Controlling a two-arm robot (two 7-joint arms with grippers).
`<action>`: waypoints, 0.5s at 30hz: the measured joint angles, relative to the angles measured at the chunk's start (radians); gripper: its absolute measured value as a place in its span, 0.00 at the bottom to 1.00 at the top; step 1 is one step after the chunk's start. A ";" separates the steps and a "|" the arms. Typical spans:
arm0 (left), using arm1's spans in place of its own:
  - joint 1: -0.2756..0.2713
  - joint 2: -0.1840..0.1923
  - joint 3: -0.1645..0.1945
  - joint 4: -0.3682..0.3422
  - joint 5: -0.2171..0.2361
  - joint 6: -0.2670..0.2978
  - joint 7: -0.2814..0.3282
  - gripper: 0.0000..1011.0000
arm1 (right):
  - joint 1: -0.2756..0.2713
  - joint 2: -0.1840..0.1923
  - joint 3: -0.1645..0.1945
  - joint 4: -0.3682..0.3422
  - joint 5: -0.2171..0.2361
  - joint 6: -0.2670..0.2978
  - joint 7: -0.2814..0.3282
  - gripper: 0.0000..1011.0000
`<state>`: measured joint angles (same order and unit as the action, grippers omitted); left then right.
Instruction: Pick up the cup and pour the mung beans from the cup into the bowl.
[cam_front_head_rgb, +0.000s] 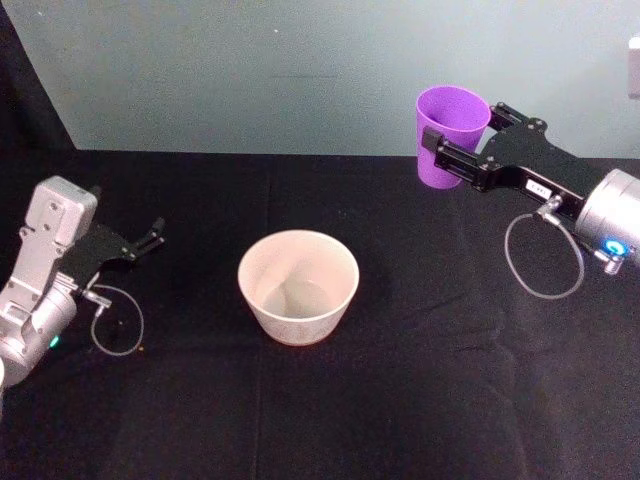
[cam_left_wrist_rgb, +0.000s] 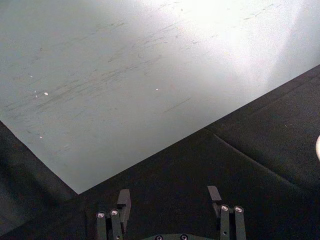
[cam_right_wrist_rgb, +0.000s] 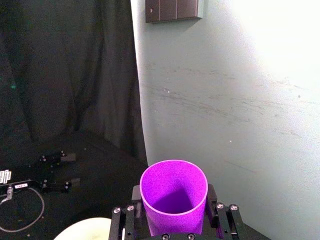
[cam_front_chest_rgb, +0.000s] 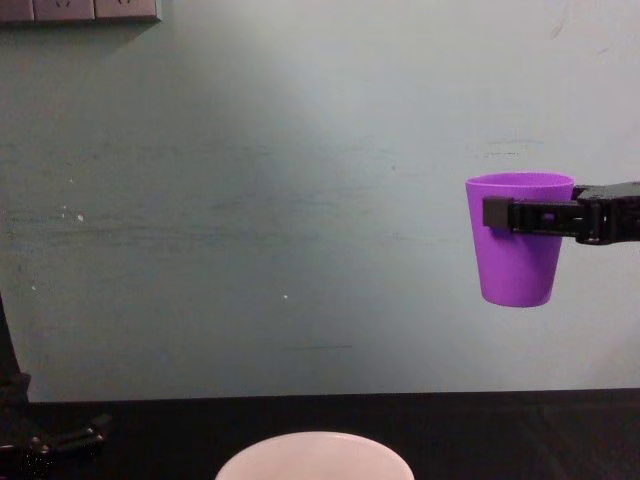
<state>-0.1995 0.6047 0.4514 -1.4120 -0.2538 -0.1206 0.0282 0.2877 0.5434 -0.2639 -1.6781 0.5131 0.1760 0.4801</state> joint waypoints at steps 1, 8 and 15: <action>0.000 0.000 0.000 0.000 0.000 0.000 0.000 0.99 | 0.000 0.000 0.000 0.000 0.000 0.000 0.000 0.73; 0.000 0.000 0.000 0.000 0.000 0.000 0.000 0.99 | 0.000 0.000 0.000 0.000 0.000 0.000 0.000 0.73; 0.000 0.000 0.000 0.000 0.000 0.000 0.000 0.99 | 0.000 0.000 0.000 0.000 0.000 0.000 0.000 0.73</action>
<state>-0.1995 0.6047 0.4514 -1.4120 -0.2538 -0.1206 0.0283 0.2877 0.5434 -0.2638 -1.6781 0.5131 0.1760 0.4802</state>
